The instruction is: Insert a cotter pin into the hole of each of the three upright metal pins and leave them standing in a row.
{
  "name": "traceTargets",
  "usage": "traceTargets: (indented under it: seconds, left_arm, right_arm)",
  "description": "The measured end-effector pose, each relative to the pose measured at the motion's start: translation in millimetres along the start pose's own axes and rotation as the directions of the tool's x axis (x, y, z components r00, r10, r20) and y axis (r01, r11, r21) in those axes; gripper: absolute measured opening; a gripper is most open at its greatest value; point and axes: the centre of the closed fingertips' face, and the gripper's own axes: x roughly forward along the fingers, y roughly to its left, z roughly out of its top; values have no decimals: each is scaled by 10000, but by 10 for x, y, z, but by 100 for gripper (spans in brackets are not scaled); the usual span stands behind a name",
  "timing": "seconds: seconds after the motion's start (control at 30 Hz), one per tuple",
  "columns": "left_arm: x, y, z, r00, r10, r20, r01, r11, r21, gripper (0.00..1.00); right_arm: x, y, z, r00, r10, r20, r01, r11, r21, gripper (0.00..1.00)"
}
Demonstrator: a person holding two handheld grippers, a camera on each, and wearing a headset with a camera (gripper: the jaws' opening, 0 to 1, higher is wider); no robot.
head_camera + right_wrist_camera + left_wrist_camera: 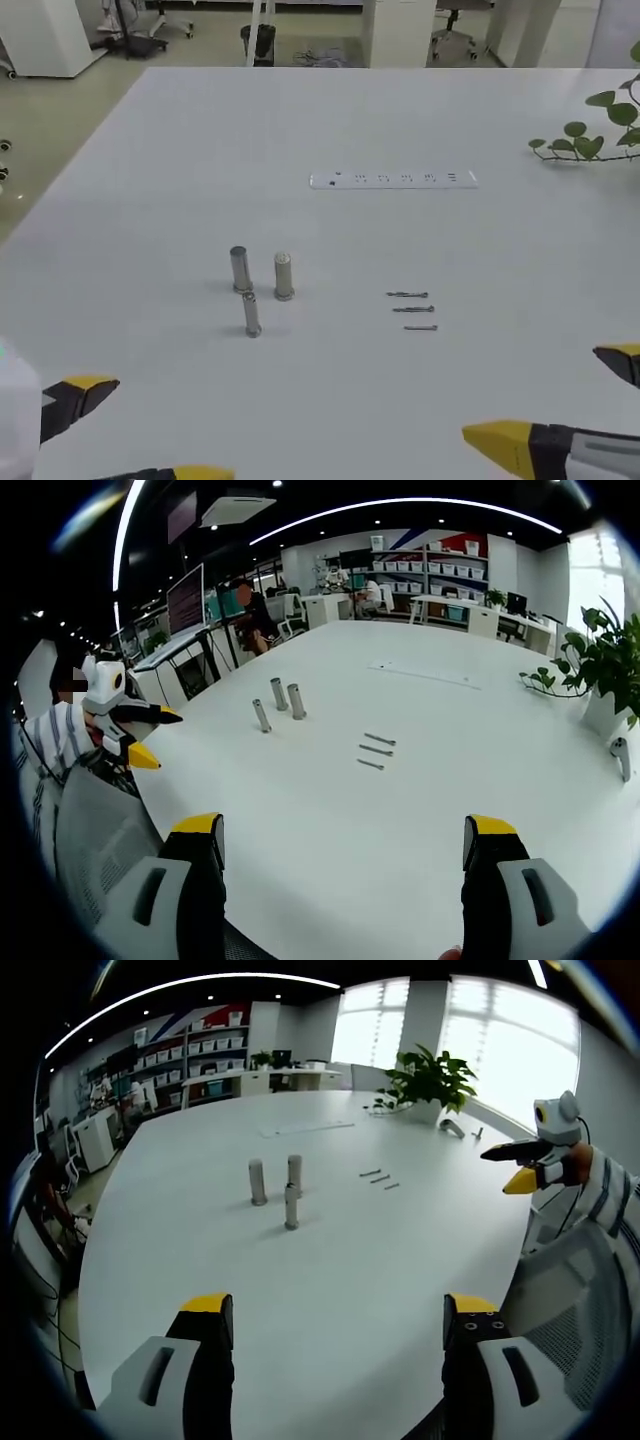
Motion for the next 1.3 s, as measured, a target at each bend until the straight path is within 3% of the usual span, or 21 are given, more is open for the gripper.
traceTargets:
  seconds: [0.23,0.57,0.73,0.9,0.97,1.07,1.23,1.27,1.3]
  left_arm:
    - [51,149,63,9997,158,-201,-146,9979,631,84]
    - [146,342,433,9999,112,-28,-106,9858,1675,79]
    - [250,358,549,9987,-239,-445,336,9723,2315,72]
    - [377,353,662,9970,-484,-601,637,9558,2871,61]
    - [424,360,697,9963,-514,-693,707,9466,3144,60]
    - [500,376,754,9940,-533,-957,868,9162,3913,56]
    - [598,388,799,9887,-640,-1359,1200,8807,4583,49]
    - [635,396,807,9852,-678,-1573,1388,8541,5012,48]
    - [654,402,816,9839,-693,-1648,1472,8370,5270,47]
  right_arm:
    - [-3,-10,-12,9999,-28,-113,27,10000,-77,98]
    - [-7,-19,36,9999,-96,-62,95,9998,-153,98]
    - [0,2,18,9999,-102,-76,101,9999,-89,98]
    - [9,12,-12,9998,-103,-153,102,9999,-63,98]
    - [12,9,-18,9998,-125,-165,124,9999,-32,98]
    - [15,8,-22,9997,-116,-211,116,9999,-18,98]
    - [18,-14,-4,9997,-178,-193,178,9998,-11,98]
    - [22,-21,1,9996,-207,-173,207,9998,27,98]
    - [27,-24,0,9996,-212,-175,213,9998,50,98]
